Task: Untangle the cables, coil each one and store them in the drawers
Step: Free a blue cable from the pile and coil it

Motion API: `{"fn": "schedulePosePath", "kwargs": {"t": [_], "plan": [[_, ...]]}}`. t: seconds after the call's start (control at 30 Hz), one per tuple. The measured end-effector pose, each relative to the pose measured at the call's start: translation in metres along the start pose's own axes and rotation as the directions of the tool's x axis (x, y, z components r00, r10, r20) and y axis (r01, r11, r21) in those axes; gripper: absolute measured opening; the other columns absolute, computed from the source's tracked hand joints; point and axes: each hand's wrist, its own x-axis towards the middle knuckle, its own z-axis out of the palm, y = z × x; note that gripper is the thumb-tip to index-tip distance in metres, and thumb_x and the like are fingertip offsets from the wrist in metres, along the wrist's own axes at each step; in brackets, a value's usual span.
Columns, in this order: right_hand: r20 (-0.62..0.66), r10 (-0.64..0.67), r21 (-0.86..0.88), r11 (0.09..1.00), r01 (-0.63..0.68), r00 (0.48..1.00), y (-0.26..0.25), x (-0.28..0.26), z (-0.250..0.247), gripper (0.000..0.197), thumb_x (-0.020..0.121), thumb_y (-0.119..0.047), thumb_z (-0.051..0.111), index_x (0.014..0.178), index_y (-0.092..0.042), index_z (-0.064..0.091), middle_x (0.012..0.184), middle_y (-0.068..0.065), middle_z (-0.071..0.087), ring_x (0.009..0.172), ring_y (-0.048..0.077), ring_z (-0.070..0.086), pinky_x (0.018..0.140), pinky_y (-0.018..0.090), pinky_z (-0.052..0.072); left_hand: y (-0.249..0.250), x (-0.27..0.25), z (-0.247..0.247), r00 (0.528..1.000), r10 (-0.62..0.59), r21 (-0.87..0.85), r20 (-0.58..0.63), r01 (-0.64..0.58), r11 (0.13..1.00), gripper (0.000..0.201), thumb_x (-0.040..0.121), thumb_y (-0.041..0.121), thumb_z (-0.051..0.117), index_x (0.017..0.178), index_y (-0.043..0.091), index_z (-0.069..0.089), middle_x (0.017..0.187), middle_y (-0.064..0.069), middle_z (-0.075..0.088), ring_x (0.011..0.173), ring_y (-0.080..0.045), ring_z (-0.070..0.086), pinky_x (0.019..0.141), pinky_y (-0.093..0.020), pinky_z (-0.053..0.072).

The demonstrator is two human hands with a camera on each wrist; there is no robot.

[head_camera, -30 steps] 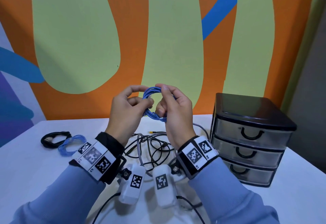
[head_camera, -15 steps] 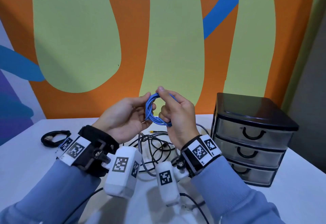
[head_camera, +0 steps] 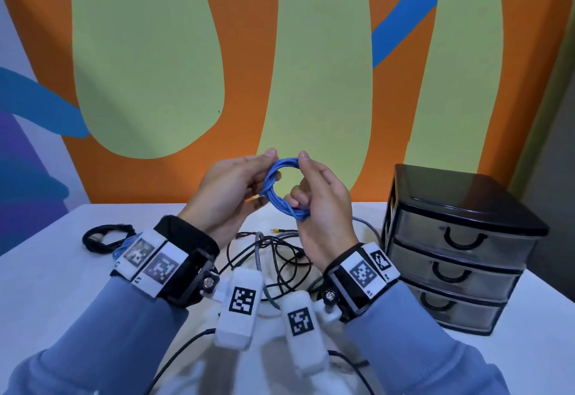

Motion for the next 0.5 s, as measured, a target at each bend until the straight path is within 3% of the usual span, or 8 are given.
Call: {"fn": "schedulePosePath", "kwargs": {"t": [0.13,0.2,0.3,0.4,0.5], "plan": [[0.062,0.014,0.013,1.0,-0.014,0.998,-0.004,0.002,-0.002,0.017,0.099,-0.017,0.07,0.113,-0.007,0.068,0.079,0.002,0.064,0.063,0.012,0.056,0.066,0.026,0.051,0.005,0.001,-0.009,0.992,0.065,0.125,0.109,-0.079,0.989,0.052,0.082,0.023,0.089,0.129,0.02,0.068,0.092,-0.006,0.076,0.085,-0.018,0.064,0.084,-0.038,0.046],[0.094,0.053,-0.038,0.998,-0.05,0.994,-0.005,0.004,-0.006,0.031,0.098,-0.02,0.072,0.124,-0.006,0.067,0.09,0.004,0.068,0.079,0.016,0.065,0.077,0.031,0.056,0.005,0.002,-0.01,0.989,0.127,0.134,0.079,-0.137,0.982,0.039,0.086,0.018,0.085,0.123,0.016,0.071,0.091,-0.008,0.077,0.08,-0.018,0.063,0.082,-0.038,0.046],[0.139,0.14,-0.177,0.977,-0.115,0.98,-0.006,0.005,-0.013,0.049,0.092,-0.027,0.079,0.135,-0.011,0.062,0.087,0.0,0.068,0.092,0.017,0.068,0.086,0.035,0.058,0.004,0.006,-0.014,0.98,0.194,0.091,-0.045,-0.189,0.978,0.027,0.09,0.015,0.082,0.115,0.014,0.074,0.093,-0.012,0.078,0.076,-0.015,0.066,0.071,-0.03,0.049],[0.179,0.193,-0.199,0.967,-0.157,0.965,-0.005,0.004,-0.014,0.032,0.093,-0.025,0.078,0.12,-0.012,0.069,0.094,0.001,0.071,0.098,0.017,0.068,0.096,0.037,0.058,-0.001,0.012,-0.02,0.968,0.211,0.067,-0.134,-0.204,0.977,0.027,0.09,0.014,0.083,0.115,0.011,0.075,0.09,-0.011,0.076,0.081,-0.017,0.068,0.067,-0.028,0.05],[0.181,0.218,-0.151,0.97,-0.192,0.959,-0.004,0.001,-0.011,0.016,0.095,-0.027,0.075,0.105,-0.016,0.07,0.096,0.0,0.07,0.098,0.015,0.065,0.092,0.033,0.057,-0.004,0.015,-0.024,0.984,0.126,-0.018,-0.123,-0.129,0.991,0.026,0.091,0.014,0.081,0.116,0.01,0.076,0.09,-0.009,0.074,0.083,-0.018,0.066,0.068,-0.026,0.052]]}}
